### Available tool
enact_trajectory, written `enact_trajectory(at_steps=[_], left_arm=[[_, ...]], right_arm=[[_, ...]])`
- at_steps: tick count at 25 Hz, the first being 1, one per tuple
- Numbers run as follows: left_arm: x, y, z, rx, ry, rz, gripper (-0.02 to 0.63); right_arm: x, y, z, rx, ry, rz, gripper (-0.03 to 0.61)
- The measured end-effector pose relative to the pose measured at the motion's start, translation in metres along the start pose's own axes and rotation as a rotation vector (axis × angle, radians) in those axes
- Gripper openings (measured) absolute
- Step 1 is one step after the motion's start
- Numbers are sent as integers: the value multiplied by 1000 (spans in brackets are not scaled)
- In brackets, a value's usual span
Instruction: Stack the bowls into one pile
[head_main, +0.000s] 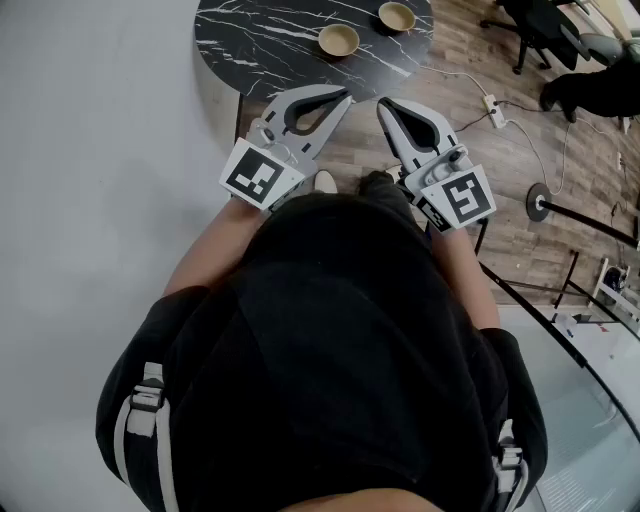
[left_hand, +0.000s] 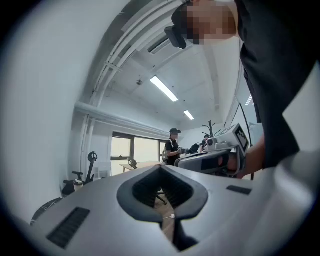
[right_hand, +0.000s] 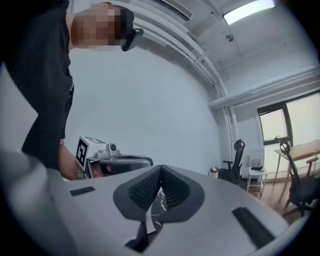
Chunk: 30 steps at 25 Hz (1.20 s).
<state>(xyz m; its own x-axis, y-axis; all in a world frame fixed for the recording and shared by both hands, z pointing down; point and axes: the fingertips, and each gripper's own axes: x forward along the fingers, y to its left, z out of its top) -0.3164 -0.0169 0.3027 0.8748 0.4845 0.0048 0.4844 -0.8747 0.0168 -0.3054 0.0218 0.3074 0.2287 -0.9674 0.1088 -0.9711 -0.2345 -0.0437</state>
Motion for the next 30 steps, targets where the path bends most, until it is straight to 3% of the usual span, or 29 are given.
enact_trajectory(at_steps=[18, 30], left_arm=[[3, -9, 1, -20, -17, -25, 5], [66, -19, 2, 11, 0, -6, 5]], right_arm=[[-13, 5, 1, 7, 24, -34, 3], [-31, -50, -7, 45, -14, 11, 3]])
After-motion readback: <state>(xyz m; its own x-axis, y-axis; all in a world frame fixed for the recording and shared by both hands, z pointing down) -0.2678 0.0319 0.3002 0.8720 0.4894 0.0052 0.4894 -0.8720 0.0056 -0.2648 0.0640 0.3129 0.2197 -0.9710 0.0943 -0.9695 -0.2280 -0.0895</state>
